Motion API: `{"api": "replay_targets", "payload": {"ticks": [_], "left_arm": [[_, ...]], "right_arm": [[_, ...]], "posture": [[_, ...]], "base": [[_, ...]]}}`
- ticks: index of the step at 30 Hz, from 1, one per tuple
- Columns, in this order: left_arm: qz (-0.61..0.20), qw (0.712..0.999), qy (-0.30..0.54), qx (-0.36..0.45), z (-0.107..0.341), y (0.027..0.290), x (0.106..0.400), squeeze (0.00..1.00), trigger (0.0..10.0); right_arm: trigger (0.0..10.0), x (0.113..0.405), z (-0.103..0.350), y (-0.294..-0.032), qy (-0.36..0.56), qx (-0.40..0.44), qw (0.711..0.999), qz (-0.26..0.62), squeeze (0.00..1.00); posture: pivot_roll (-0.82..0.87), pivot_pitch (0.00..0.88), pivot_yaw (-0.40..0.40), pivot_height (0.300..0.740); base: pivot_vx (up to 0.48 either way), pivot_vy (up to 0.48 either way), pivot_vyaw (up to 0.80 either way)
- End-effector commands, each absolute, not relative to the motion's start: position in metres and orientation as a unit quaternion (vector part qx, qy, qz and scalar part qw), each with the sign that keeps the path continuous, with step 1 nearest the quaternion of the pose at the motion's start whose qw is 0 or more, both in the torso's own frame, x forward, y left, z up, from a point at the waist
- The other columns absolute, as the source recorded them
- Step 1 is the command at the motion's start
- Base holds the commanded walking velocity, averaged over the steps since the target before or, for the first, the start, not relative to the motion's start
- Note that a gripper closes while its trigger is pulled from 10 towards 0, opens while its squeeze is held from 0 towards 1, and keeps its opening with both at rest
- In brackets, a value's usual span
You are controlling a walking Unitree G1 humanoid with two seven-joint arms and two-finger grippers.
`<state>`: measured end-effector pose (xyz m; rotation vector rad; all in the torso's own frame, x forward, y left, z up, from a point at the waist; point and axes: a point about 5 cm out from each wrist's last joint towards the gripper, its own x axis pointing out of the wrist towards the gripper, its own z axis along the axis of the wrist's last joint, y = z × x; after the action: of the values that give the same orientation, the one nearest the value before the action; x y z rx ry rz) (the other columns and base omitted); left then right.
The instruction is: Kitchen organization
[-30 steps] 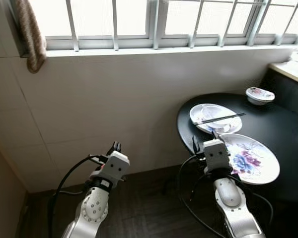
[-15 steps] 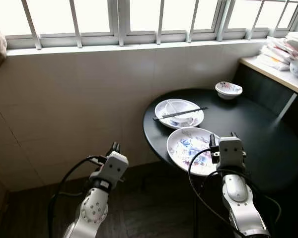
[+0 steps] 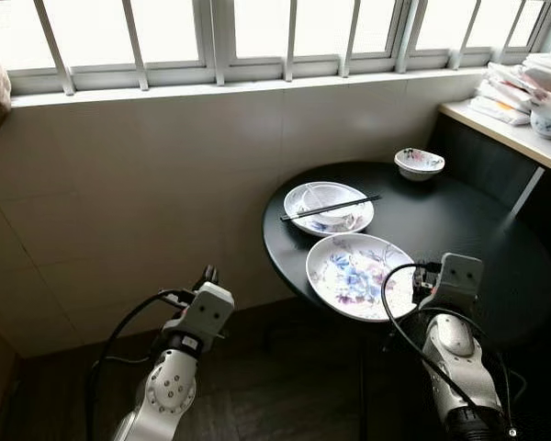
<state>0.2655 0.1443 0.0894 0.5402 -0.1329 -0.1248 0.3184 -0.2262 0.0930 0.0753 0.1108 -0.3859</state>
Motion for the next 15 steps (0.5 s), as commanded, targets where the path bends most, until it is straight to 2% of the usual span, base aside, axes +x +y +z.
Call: {"api": "replay_targets", "payload": {"ticks": [1, 3, 11, 15], "left_arm": [[-0.058, 0.960, -0.064, 0.265, 0.089, 0.146, 0.267, 0.00, 10.0], [-0.057, 0.960, -0.063, 0.266, 0.088, 0.147, 0.267, 0.00, 10.0], [-0.053, 0.960, -0.062, 0.268, 0.087, 0.149, 0.267, 0.00, 10.0], [-0.055, 0.960, -0.061, 0.268, 0.087, 0.149, 0.267, 0.00, 10.0]], "right_arm": [[10.0, 0.320, 0.089, -0.228, 0.073, 0.062, 0.977, -0.192, 0.00], [10.0, 0.321, 0.078, -0.225, 0.108, 0.107, 0.971, -0.183, 0.00], [10.0, 0.321, 0.067, -0.223, 0.138, 0.148, 0.962, -0.185, 0.00], [10.0, 0.322, 0.059, -0.219, 0.164, 0.197, 0.951, -0.174, 0.00]], "posture": [[-0.05, 0.000, -0.022, 0.740], [-0.05, 0.000, -0.024, 0.740], [-0.05, 0.000, -0.025, 0.740], [-0.05, 0.000, -0.024, 0.740]], "base": [[0.000, 0.000, 0.00], [0.000, 0.000, 0.00], [0.000, 0.000, 0.00], [0.000, 0.000, 0.00]]}}
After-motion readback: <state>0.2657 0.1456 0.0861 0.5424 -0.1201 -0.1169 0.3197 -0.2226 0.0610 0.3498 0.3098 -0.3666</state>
